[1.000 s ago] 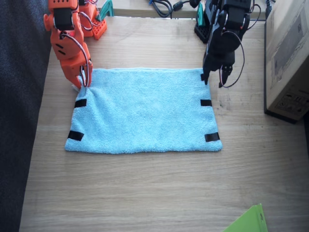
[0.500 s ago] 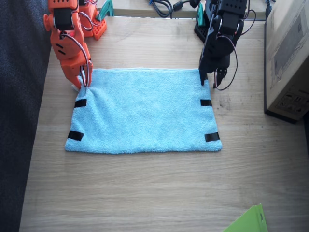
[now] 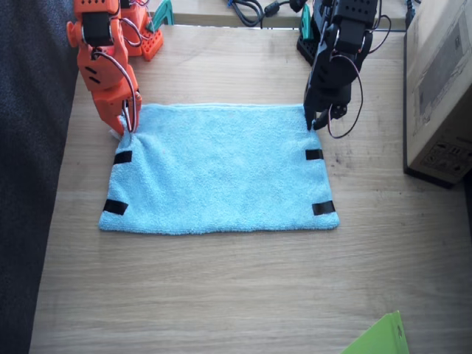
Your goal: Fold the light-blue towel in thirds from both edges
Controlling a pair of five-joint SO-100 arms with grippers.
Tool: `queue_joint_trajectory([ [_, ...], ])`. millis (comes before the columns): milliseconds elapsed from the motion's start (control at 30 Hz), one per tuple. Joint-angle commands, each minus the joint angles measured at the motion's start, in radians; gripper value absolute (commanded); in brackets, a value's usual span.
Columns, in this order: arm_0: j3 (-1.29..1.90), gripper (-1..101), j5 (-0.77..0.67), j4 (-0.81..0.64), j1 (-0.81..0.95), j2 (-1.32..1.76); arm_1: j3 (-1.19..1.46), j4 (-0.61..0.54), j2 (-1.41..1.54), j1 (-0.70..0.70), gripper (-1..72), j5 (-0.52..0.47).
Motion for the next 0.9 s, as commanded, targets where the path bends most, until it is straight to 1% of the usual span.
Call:
queue_joint_trajectory([
  [0, 0.02, 0, 0.032, 0.014, 0.067, 0.06, 0.017, 0.008, 0.005, 0.017, 0.4, 0.011],
  [67, 0.025, 0, 0.048, 0.021, 0.084, 0.087, 0.011, 0.025, 0.02, 0.037, 0.4, 0.011],
  [233, -0.014, 0, 0.064, 0.072, 0.063, 0.129, -0.057, 0.124, 0.081, 0.091, 0.4, -0.002],
  [367, -0.074, 0, 0.077, 0.118, 0.038, 0.135, -0.186, 0.229, 0.069, 0.095, 0.4, -0.018],
  [500, -0.12, 0, 0.083, 0.147, -0.005, 0.133, -0.291, 0.308, 0.049, 0.124, 0.4, -0.017],
  [867, -0.252, 0, 0.11, 0.209, -0.115, 0.058, -0.437, 0.396, -0.02, 0.233, 0.4, -0.008],
])
